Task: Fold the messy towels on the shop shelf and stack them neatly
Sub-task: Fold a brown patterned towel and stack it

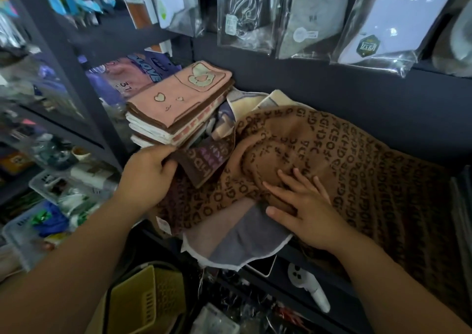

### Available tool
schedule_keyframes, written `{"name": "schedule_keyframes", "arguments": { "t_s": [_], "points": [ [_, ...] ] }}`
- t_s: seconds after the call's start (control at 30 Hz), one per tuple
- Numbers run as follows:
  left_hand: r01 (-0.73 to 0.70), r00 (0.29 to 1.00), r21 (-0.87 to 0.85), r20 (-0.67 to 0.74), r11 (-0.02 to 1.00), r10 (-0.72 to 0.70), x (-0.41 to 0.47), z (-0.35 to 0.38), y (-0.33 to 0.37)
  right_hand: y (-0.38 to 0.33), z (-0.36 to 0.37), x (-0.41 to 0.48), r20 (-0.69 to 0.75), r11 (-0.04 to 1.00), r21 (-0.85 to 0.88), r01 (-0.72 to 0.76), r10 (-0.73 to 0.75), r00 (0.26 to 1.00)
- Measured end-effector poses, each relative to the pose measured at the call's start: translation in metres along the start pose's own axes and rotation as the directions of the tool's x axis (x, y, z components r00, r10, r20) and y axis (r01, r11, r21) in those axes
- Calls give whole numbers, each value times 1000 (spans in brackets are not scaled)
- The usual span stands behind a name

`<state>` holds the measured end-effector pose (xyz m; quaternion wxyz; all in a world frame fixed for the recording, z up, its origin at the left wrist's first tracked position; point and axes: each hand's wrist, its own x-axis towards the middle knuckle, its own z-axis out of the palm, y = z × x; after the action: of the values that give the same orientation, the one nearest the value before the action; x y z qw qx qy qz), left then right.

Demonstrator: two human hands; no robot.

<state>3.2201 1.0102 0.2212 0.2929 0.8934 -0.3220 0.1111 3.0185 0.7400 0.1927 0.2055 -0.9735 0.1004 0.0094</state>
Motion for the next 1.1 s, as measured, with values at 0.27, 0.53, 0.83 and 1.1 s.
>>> {"name": "schedule_keyframes", "arguments": {
  "t_s": [0.27, 0.53, 0.83, 1.1],
  "points": [
    [-64, 975, -314, 182, 947, 126, 0, -17, 88, -80, -40, 8, -303, 872, 419, 254, -129, 944],
    [-234, 960, -89, 135, 968, 244, -34, 9, 79, -75, -51, 18, -302, 681, 727, 90, 199, 932],
    [160, 971, -4, 181, 987, -157, -74, 1, 25, -80, -80, 39, -148, 515, 854, 72, 108, 983],
    [413, 825, -621, -56, 666, -563, -29, -70, 17, -111, -93, 104, 7, 355, 935, -28, 59, 998]
  ]
}}
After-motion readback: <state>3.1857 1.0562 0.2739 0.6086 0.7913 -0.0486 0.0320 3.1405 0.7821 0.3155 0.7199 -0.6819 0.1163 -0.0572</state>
